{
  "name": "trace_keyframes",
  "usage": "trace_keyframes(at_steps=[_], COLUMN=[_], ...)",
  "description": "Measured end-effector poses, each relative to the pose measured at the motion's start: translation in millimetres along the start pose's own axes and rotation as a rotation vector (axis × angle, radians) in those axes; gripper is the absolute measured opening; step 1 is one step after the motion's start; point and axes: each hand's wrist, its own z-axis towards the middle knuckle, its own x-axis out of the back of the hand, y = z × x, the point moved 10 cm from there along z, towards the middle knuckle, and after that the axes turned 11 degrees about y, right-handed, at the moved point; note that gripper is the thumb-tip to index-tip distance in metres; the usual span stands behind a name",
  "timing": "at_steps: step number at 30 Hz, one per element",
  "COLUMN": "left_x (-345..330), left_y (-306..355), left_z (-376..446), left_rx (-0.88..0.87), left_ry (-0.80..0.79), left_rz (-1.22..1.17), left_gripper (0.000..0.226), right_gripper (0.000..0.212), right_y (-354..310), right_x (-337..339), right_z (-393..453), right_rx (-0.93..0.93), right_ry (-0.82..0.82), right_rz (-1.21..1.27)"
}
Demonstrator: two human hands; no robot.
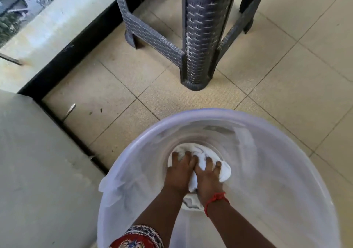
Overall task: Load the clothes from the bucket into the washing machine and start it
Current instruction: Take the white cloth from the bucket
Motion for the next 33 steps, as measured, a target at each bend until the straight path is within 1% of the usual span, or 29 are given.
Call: trace_keyframes(at_steps=[1,2,3,4,5,6,8,9,10,13,14,17,20,25,30,33], left_x=[3,3,9,19,33,47,79,101,127,213,242,336,428,562,678,736], left_y=[5,9,12,14,17,20,29,34,40,50,54,70,81,112,134,132], left_z=[-1,-4,-9,-16,-21,-28,-42,-47,-52,-69,-76,-100,-129,-190,-270,-323], left_rx=[-0.013,-0.016,-0.010,0.002,0.017,0.025,0.025,0.020,0.013,0.031,0.036,0.051,0.108,0.116,0.168,0.182], left_ry=[-0.023,-0.080,-0.119,-0.136,-0.133,-0.132,-0.134,-0.107,-0.046,0.084,0.102,0.106,0.199,0.303,0.440,0.561], left_rz=[-0.011,-0.021,-0.037,-0.044,-0.050,-0.053,-0.041,-0.039,-0.037,0.014,-0.001,-0.030,-0.078,-0.084,-0.145,-0.192], left_gripper=[0.078,0.066,0.058,0.054,0.053,0.054,0.056,0.057,0.056,0.051,0.051,0.049,0.045,0.063,0.060,0.065], right_gripper=[0.089,0.079,0.070,0.064,0.061,0.059,0.059,0.060,0.061,0.059,0.060,0.061,0.057,0.058,0.053,0.044], right_y=[0,0,-5,-6,-7,-7,-6,-6,-8,-20,-24,-35,-43,-53,-72,-99], right_x=[-5,-6,12,27,45,62,91,114,143,232,260,339,430,570,689,743], right_z=[1,-1,-10,-18,-29,-39,-60,-68,-76,-99,-109,-140,-179,-254,-342,-392], right_rx=[0.042,0.072,0.094,0.102,0.078,0.039,0.012,0.002,0.001,0.070,0.084,0.090,0.122,0.176,0.304,0.410], right_ry=[-0.024,-0.018,-0.015,0.010,0.003,-0.016,-0.053,-0.039,0.001,0.213,0.241,0.247,0.304,0.405,0.548,0.620], right_rz=[-0.023,-0.023,-0.009,0.020,0.106,0.182,0.243,0.267,0.296,0.347,0.358,0.380,0.444,0.350,0.312,0.304])
